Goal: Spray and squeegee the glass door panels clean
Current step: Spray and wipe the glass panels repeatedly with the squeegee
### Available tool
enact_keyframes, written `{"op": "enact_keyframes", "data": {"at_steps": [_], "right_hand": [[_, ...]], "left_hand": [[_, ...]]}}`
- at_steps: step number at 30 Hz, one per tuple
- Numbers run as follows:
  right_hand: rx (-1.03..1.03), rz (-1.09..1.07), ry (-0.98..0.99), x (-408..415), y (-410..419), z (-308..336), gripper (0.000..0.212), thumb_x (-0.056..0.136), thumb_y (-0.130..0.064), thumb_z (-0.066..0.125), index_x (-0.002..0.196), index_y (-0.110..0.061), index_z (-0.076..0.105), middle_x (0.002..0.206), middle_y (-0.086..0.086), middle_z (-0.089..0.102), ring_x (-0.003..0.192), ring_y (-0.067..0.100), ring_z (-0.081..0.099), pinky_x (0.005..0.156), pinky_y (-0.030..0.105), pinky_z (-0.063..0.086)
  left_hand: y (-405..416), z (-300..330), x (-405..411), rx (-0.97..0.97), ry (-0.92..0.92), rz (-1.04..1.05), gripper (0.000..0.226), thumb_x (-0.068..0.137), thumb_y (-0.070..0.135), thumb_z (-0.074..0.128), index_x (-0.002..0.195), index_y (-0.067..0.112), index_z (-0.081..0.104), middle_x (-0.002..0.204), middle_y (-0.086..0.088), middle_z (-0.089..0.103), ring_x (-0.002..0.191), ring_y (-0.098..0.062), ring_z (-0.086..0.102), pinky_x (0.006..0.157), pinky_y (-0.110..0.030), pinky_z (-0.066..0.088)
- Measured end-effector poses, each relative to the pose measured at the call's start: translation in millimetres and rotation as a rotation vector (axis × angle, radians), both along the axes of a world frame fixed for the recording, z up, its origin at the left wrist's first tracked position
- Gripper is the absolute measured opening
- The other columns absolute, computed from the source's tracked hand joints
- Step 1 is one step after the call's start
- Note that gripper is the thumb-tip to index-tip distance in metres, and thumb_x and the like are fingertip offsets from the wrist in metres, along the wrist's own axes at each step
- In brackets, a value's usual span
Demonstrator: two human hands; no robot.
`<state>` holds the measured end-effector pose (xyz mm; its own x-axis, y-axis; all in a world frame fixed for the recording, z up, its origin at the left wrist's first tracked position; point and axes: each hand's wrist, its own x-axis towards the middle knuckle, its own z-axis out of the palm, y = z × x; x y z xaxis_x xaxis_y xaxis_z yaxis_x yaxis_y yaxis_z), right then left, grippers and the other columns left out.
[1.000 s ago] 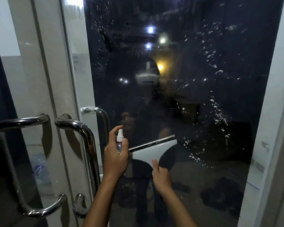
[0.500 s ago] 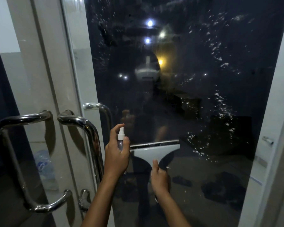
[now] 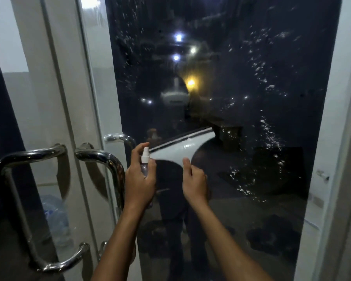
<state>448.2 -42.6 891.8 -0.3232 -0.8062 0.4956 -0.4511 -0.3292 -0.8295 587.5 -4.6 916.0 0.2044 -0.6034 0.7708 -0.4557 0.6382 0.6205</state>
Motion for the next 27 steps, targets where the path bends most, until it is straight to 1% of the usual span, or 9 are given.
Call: {"op": "enact_keyframes", "data": {"at_steps": [5, 8, 11, 14, 17, 20, 22, 24, 27], "right_hand": [[0.011, 0.054, -0.122, 17, -27, 45, 0.057, 0.103, -0.056, 0.031, 0.076, -0.016, 0.061, 0.068, -0.003, 0.058, 0.068, 0.016, 0.054, 0.061, 0.031, 0.034], [0.092, 0.049, -0.313, 23, -24, 4, 0.057, 0.104, -0.051, 0.033, 0.068, -0.012, 0.056, 0.06, 0.0, 0.055, 0.053, 0.009, 0.052, 0.048, 0.025, 0.037], [0.149, 0.048, -0.437, 29, -8, -46, 0.057, 0.104, -0.047, 0.035, 0.057, -0.014, 0.041, 0.049, -0.001, 0.039, 0.034, 0.004, 0.036, 0.037, 0.017, 0.027], [0.129, 0.048, -0.442, 33, 3, -54, 0.055, 0.104, -0.045, 0.035, 0.057, -0.016, 0.036, 0.049, -0.004, 0.035, 0.035, 0.005, 0.032, 0.038, 0.016, 0.027], [0.02, 0.034, -0.378, 32, -2, -14, 0.054, 0.105, -0.044, 0.037, 0.059, -0.017, 0.044, 0.052, -0.005, 0.044, 0.041, 0.003, 0.04, 0.043, 0.02, 0.033], [-0.02, 0.001, -0.427, 22, -34, 42, 0.05, 0.103, -0.05, 0.038, 0.074, -0.015, 0.056, 0.069, 0.001, 0.058, 0.063, 0.016, 0.055, 0.061, 0.031, 0.043], [-0.013, 0.006, -0.504, 18, -50, 60, 0.051, 0.099, -0.06, 0.038, 0.07, -0.022, 0.056, 0.07, -0.002, 0.057, 0.072, 0.021, 0.056, 0.07, 0.038, 0.048], [0.049, 0.0, -0.523, 18, -50, 45, 0.056, 0.097, -0.062, 0.038, 0.061, -0.023, 0.051, 0.061, -0.005, 0.052, 0.067, 0.022, 0.053, 0.067, 0.038, 0.043], [0.204, -0.038, -0.46, 20, -19, -27, 0.06, 0.104, -0.05, 0.035, 0.064, -0.012, 0.058, 0.056, 0.0, 0.051, 0.052, 0.018, 0.048, 0.059, 0.032, 0.036]], "left_hand": [[-5, 5, 9, -0.011, 0.009, -0.01, 0.035, 0.103, 0.017, 0.049, 0.133, 0.035, 0.046, 0.07, 0.002, 0.06, 0.055, -0.009, 0.056, 0.05, -0.029, 0.046], [-4, 2, 14, -0.015, 0.028, -0.021, 0.035, 0.102, 0.016, 0.05, 0.132, 0.035, 0.047, 0.075, 0.008, 0.062, 0.06, -0.007, 0.059, 0.054, -0.023, 0.048], [-2, -2, 21, 0.006, 0.029, -0.009, 0.036, 0.102, 0.017, 0.051, 0.133, 0.035, 0.047, 0.088, 0.011, 0.065, 0.073, -0.003, 0.062, 0.061, -0.019, 0.048], [-2, -4, 26, 0.027, 0.026, -0.02, 0.036, 0.103, 0.02, 0.049, 0.133, 0.039, 0.045, 0.088, 0.007, 0.062, 0.071, 0.0, 0.06, 0.061, -0.02, 0.046], [-2, -3, 29, 0.023, 0.021, -0.041, 0.037, 0.103, 0.022, 0.048, 0.132, 0.044, 0.044, 0.083, 0.008, 0.056, 0.067, 0.0, 0.057, 0.06, -0.017, 0.043], [0, 0, 34, 0.013, 0.02, -0.051, 0.036, 0.103, 0.022, 0.049, 0.131, 0.044, 0.044, 0.084, 0.008, 0.059, 0.067, -0.005, 0.057, 0.061, -0.025, 0.046], [2, 1, 39, 0.003, 0.024, -0.048, 0.037, 0.103, 0.021, 0.049, 0.129, 0.046, 0.044, 0.087, 0.01, 0.062, 0.068, -0.009, 0.059, 0.061, -0.032, 0.051], [4, 1, 43, 0.002, 0.026, -0.065, 0.037, 0.103, 0.019, 0.05, 0.129, 0.046, 0.045, 0.09, 0.015, 0.063, 0.071, -0.011, 0.063, 0.064, -0.04, 0.057], [5, -4, 44, 0.004, 0.03, -0.092, 0.035, 0.103, 0.025, 0.049, 0.13, 0.046, 0.045, 0.089, 0.012, 0.064, 0.072, -0.019, 0.065, 0.066, -0.051, 0.058]]}}
